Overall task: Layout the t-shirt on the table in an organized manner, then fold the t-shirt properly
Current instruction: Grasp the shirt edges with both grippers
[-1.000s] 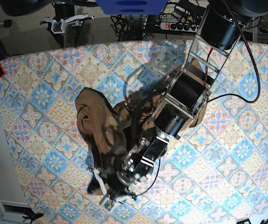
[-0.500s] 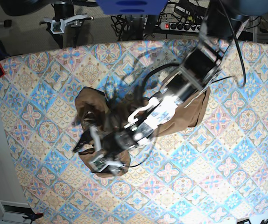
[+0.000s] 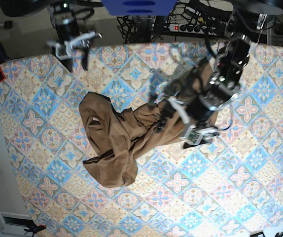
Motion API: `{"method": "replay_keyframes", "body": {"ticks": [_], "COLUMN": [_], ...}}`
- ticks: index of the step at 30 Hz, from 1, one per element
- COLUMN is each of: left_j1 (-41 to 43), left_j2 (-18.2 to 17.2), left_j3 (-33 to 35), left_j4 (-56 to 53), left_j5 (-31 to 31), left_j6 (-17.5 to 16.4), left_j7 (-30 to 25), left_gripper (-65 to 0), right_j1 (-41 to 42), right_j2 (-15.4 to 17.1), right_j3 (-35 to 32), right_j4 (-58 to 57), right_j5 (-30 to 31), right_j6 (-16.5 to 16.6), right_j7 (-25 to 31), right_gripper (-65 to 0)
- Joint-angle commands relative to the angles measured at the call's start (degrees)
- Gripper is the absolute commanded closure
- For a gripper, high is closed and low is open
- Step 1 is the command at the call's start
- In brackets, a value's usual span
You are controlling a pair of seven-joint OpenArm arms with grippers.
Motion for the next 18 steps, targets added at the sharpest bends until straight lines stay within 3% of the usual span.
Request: {"method": "replay_keyframes", "body": {"ticks": [1, 4, 6, 12, 18], "left_j1": [1.5, 7.3, 9.8, 15.7, 19.2], "left_j2": [-0.5, -0.7, -0.7, -0.8, -3.2], "left_j3": [-2.5, -8.0, -10.3, -13.9, -14.6], "left_j4": [1.8, 2.4, 2.5, 2.5, 2.5], "left_j5": [-0.2, -0.2, -0.2, -0.2, -0.2], "left_j6": [0.2, 0.1, 0.0, -0.1, -0.1], "left_j7": [-0.9, -0.8, -0.8, -0.8, -1.0], "left_gripper": [-50.4, -50.4, -50.4, -50.4, -50.4], "right_j1": [-0.6, 2.6, 4.7, 10.9, 17.4], "right_j2": [0.0, 0.0, -0.1, 0.0, 0.0], "right_j3": [0.2, 0.2, 0.2, 0.2, 0.2], "right_j4": [0.6, 0.6, 0.6, 0.6, 0.4], "right_j5": [0.4, 0.4, 0.4, 0.4, 0.4], "right_j6": [1.3, 5.4, 6.4, 6.5, 6.6], "right_j7": [-1.3, -5.2, -7.0, -11.2, -15.5], "right_gripper": [-28.0, -28.0, -28.0, -28.0, -28.0]}}
